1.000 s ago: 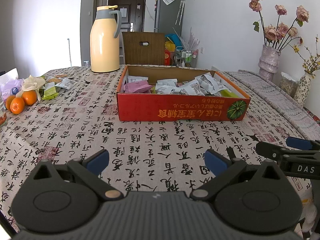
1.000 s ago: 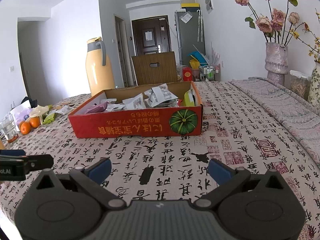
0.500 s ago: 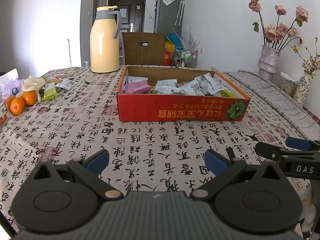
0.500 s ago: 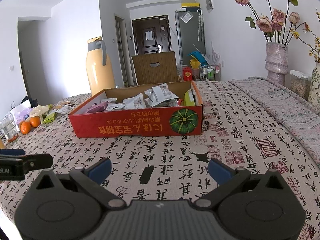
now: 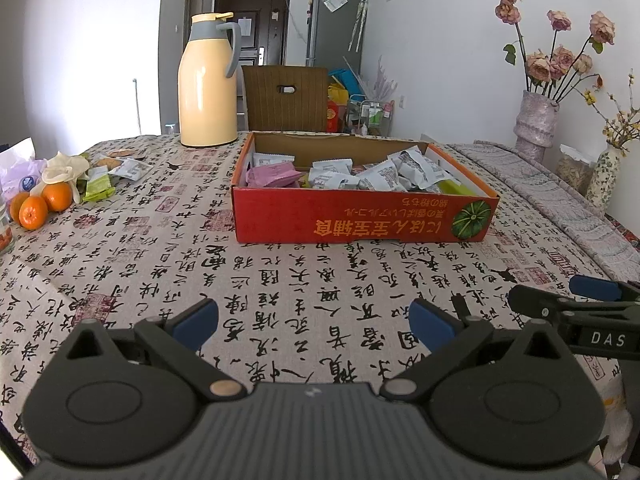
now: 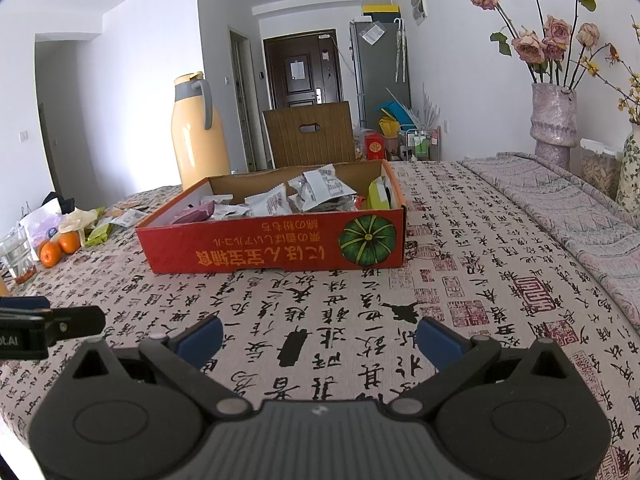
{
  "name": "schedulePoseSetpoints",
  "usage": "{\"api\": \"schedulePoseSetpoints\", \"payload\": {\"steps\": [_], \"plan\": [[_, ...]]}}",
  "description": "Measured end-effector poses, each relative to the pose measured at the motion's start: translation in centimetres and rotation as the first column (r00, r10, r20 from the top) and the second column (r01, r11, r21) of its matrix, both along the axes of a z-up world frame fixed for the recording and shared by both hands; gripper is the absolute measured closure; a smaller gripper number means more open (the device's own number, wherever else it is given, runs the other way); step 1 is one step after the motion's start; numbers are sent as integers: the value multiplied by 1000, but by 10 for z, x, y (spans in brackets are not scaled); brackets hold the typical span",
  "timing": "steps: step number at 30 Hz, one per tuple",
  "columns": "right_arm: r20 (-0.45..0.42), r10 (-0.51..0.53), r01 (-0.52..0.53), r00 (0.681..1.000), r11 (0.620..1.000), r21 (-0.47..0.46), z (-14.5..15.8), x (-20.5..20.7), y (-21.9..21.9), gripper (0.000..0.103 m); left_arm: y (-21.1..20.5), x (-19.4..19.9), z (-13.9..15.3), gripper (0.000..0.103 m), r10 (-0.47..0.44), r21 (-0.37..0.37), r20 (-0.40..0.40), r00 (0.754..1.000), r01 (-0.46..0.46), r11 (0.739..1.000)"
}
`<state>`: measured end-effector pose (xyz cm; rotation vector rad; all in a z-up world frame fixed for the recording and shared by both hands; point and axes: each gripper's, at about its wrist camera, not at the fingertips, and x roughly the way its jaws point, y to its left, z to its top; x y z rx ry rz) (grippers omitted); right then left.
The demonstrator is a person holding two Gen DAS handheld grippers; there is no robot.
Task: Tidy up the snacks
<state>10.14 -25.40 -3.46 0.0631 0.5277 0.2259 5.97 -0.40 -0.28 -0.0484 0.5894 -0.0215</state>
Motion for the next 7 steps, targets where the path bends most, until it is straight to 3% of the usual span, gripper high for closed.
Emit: {"api": "schedulePoseSetpoints", "payload": {"steps": [7], "plan": [[-6, 2, -2, 1000, 1000, -1, -2, 1, 1, 0, 1, 0, 2, 0, -8, 2, 14, 1000, 8, 1000]]}}
